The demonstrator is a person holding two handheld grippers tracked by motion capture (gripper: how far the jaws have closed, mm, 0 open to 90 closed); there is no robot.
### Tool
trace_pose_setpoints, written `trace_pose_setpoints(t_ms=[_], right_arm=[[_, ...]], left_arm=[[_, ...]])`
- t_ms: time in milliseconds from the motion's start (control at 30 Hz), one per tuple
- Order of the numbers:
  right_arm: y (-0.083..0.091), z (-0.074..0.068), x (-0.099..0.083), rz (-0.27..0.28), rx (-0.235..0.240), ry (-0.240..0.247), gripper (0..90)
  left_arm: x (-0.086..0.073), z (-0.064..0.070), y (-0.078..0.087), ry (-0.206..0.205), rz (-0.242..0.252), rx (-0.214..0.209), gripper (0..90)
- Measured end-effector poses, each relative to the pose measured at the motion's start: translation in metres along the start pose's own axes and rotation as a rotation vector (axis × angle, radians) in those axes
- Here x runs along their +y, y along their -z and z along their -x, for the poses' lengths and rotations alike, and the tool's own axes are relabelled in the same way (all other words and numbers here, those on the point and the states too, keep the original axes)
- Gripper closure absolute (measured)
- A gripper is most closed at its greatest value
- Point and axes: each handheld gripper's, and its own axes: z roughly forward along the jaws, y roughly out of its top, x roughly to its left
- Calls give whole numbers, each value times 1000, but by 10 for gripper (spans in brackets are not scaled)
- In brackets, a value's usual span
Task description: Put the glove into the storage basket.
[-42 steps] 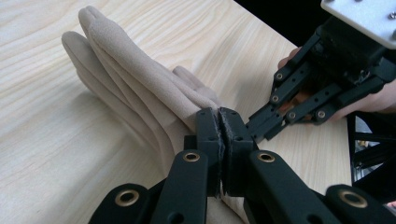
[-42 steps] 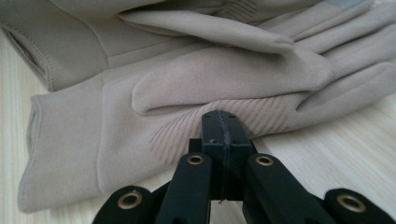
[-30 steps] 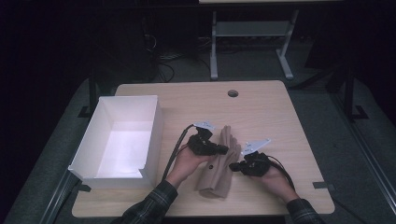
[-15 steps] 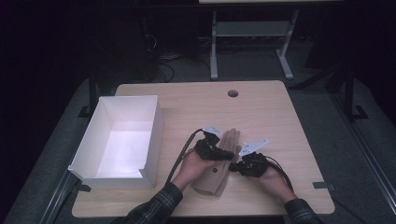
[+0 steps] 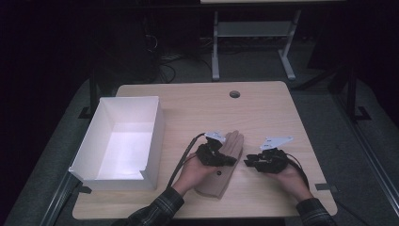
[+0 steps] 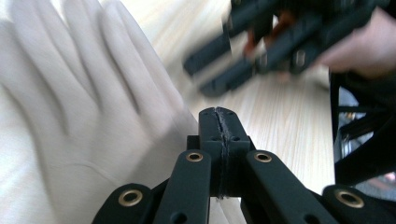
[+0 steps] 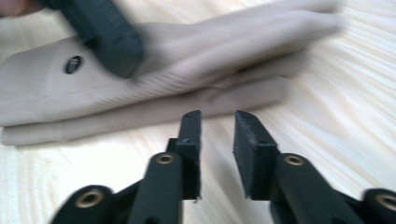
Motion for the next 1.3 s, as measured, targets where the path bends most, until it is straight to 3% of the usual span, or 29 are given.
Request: trace_pose_setpoints(t_ms=[167,333,500,767,867,1100,1200,1300], right_arm=[[10,17,-10,18,-85,-54,404],[14,34,-18,20,-164,-113,289],[13,42,-21,17,-218,-141,240],[6,45,-27,-18,-289,-137,187],[5,45,-28,-4,-294,-134,153],[4,46,-29,-2,-296,-130,146],[4,46,-29,-2,-297,-131,145],[4,46,-29,-3,-296,-132,144]], left_arm=[[-6,4,-12,-21,-51,23,894],[-14,3,-16,-35,-91,57,895],[-18,2,-9,-37,-107,62,895],[-29,-3,10,-41,-128,84,895],[-33,-3,18,-60,-145,107,895],[-44,-6,38,-60,-154,147,894],[-46,-6,41,-47,-140,146,880],[-42,-2,44,-68,-132,144,824]])
